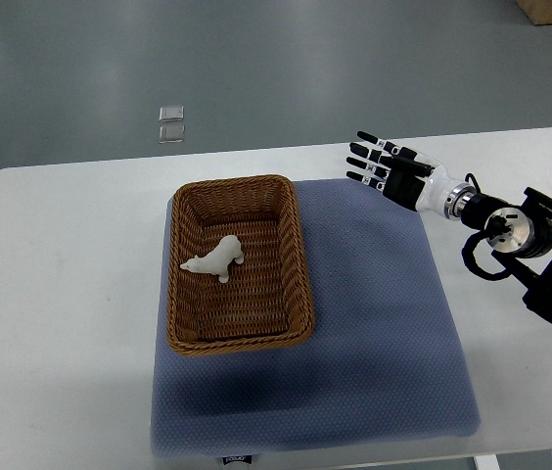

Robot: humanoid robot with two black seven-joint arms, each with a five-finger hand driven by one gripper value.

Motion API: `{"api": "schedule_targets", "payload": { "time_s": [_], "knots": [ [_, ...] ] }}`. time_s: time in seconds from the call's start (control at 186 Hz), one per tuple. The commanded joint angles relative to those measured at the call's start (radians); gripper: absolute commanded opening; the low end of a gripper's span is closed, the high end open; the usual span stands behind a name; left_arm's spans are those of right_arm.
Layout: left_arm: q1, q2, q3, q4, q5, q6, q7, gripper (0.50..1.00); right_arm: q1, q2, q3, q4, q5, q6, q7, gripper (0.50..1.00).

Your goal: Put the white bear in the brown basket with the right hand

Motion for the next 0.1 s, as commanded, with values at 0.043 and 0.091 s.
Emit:
{"api": "schedule_targets", "payload": {
  "time_s": [0.043,0.091],
  "knots": [
    [0.000,0.000,-0.001,0.000,0.000,0.000,-0.002,1.000,-0.005,-0.001,0.000,0.000,0.001,0.003,0.000,0.928],
    [0.000,0.000,0.000,0.002,0.000,0.000,-0.002,1.000,-0.010,-0.005,0.000,0.000,-0.001,0.007,0.000,0.928]
  ]
}}
